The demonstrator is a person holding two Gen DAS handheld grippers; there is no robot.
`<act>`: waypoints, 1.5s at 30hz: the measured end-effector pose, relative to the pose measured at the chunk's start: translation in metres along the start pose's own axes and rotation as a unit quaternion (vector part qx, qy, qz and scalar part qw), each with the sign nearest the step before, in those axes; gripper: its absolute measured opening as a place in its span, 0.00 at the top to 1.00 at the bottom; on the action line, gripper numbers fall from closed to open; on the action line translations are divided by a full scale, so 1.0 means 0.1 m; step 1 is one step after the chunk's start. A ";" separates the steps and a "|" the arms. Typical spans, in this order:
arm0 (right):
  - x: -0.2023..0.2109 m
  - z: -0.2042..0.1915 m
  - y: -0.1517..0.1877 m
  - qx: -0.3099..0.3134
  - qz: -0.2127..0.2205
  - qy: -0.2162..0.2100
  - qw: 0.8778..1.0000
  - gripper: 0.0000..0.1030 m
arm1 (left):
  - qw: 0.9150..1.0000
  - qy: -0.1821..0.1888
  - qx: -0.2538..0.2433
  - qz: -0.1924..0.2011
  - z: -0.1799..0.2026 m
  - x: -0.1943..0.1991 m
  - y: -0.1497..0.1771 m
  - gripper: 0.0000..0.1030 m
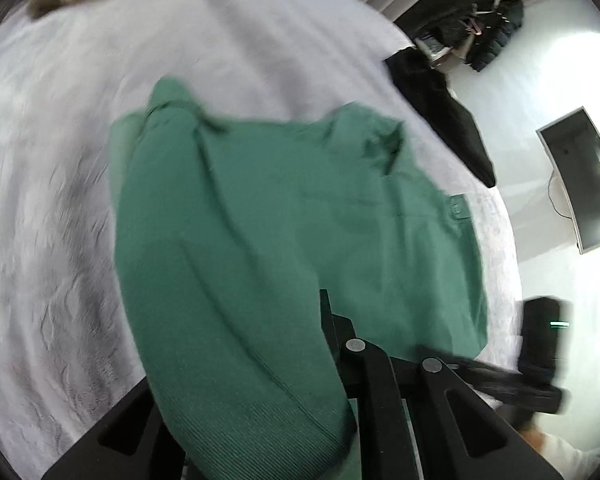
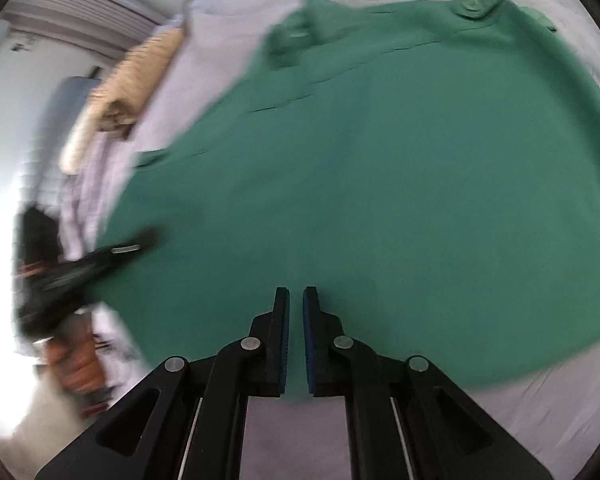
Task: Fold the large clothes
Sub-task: 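Lift the folded jacket with both grippers and carry it across the bed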
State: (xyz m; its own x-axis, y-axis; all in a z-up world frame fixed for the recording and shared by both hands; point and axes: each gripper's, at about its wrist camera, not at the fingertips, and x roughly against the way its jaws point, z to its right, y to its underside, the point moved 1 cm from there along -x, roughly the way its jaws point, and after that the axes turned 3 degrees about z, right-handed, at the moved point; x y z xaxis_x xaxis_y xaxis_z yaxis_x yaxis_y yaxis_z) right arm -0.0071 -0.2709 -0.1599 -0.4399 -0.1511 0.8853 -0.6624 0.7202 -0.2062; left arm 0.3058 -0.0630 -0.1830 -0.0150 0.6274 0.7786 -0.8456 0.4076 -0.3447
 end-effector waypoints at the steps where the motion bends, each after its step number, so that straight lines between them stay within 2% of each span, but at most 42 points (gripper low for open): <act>1: -0.12 0.07 0.01 -0.002 -0.017 0.000 1.000 0.95 | 1.000 0.002 -0.004 0.003 0.08 0.03 -0.03 0.87; 4: -0.25 0.12 0.03 0.011 -0.019 -0.001 1.000 0.96 | 0.999 -0.005 -0.039 0.009 0.49 0.06 -0.09 0.87; 7: -0.20 0.18 0.05 0.008 -0.019 -0.028 0.999 0.96 | 0.995 -0.018 -0.093 0.018 1.05 0.04 -0.14 0.87; 10: 0.02 0.36 0.05 -0.013 -0.013 -0.088 0.996 0.95 | 0.989 -0.021 -0.145 0.020 1.64 -0.05 -0.19 0.87; 12: 0.30 0.55 0.06 -0.021 0.015 -0.102 0.994 0.95 | 0.982 -0.020 -0.185 0.017 2.04 -0.15 -0.18 0.87; 17: 0.94 1.25 0.07 -0.056 0.085 -0.093 0.990 0.93 | 0.966 -0.033 -0.258 -0.011 2.93 -0.87 -0.08 0.87; 20: 1.05 1.71 0.12 -0.095 0.089 -0.085 0.988 0.92 | 0.961 -0.056 -0.268 -0.039 3.19 -1.48 0.09 0.86; 21: 1.04 1.86 0.15 -0.113 0.087 -0.093 0.985 0.91 | 0.960 -0.068 -0.269 -0.046 3.22 -1.61 0.13 0.85; 23: 1.01 2.08 0.23 -0.144 0.084 -0.115 0.979 0.91 | 0.957 -0.077 -0.272 -0.060 3.26 -1.81 0.27 0.71; 25: 0.99 2.18 0.27 -0.158 0.084 -0.132 0.975 0.91 | 0.957 -0.078 -0.270 -0.070 3.29 -1.95 0.35 0.52; 26: 0.98 2.22 0.28 -0.163 0.085 -0.138 0.973 0.91 | 0.957 -0.071 -0.271 -0.070 3.30 -1.97 0.38 0.48; 28: 0.95 2.24 0.29 -0.166 0.085 -0.143 0.972 0.91 | 0.958 -0.052 -0.275 -0.064 3.41 -1.96 0.45 0.26; 29: 0.94 2.26 0.29 -0.168 0.083 -0.146 0.971 0.91 | 0.958 -0.037 -0.277 -0.058 3.48 -1.92 0.47 0.23; 32: 0.94 2.35 0.24 -0.174 0.077 -0.150 0.970 0.91 | 0.957 0.008 -0.286 -0.045 3.63 -1.75 0.50 0.23; 35: 1.04 2.42 0.23 -0.174 0.074 -0.146 0.971 0.91 | 0.961 0.020 -0.276 -0.013 3.60 -1.45 0.45 0.23; 36: 1.08 2.45 0.20 -0.172 0.077 -0.140 0.972 0.87 | 0.964 0.015 -0.266 -0.002 3.53 -1.35 0.41 0.22; 37: 1.14 2.51 0.17 -0.173 0.081 -0.137 0.972 0.82 | 0.969 -0.002 -0.248 0.010 3.40 -1.24 0.37 0.10; 38: 1.21 2.55 0.17 -0.175 0.088 -0.136 0.971 0.67 | 0.972 -0.016 -0.236 0.017 3.30 -1.17 0.34 0.03; 39: 1.30 2.61 0.18 -0.178 0.098 -0.136 0.970 0.54 | 0.975 -0.039 -0.215 0.032 3.12 -1.07 0.31 0.01; 40: 1.40 2.67 0.18 -0.181 0.108 -0.138 0.968 0.49 | 0.977 -0.056 -0.202 0.039 2.99 -1.00 0.29 0.01; 43: 1.64 2.76 0.21 -0.184 0.122 -0.141 0.965 0.46 | 0.980 -0.123 -0.156 0.030 2.46 -0.86 0.32 0.01; 45: 1.72 2.66 0.18 -0.164 0.121 -0.133 0.970 0.45 | 0.980 -0.151 -0.125 0.015 2.19 -0.83 0.39 0.01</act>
State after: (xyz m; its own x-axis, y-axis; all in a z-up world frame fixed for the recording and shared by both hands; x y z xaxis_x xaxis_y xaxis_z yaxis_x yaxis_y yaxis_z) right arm -0.2560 -0.4636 -0.1218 -0.7287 -0.0887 0.6790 -0.3107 0.9265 -0.2123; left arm 0.1576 -0.2448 -0.1463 -0.2273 0.4309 0.8733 -0.6853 0.5663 -0.4579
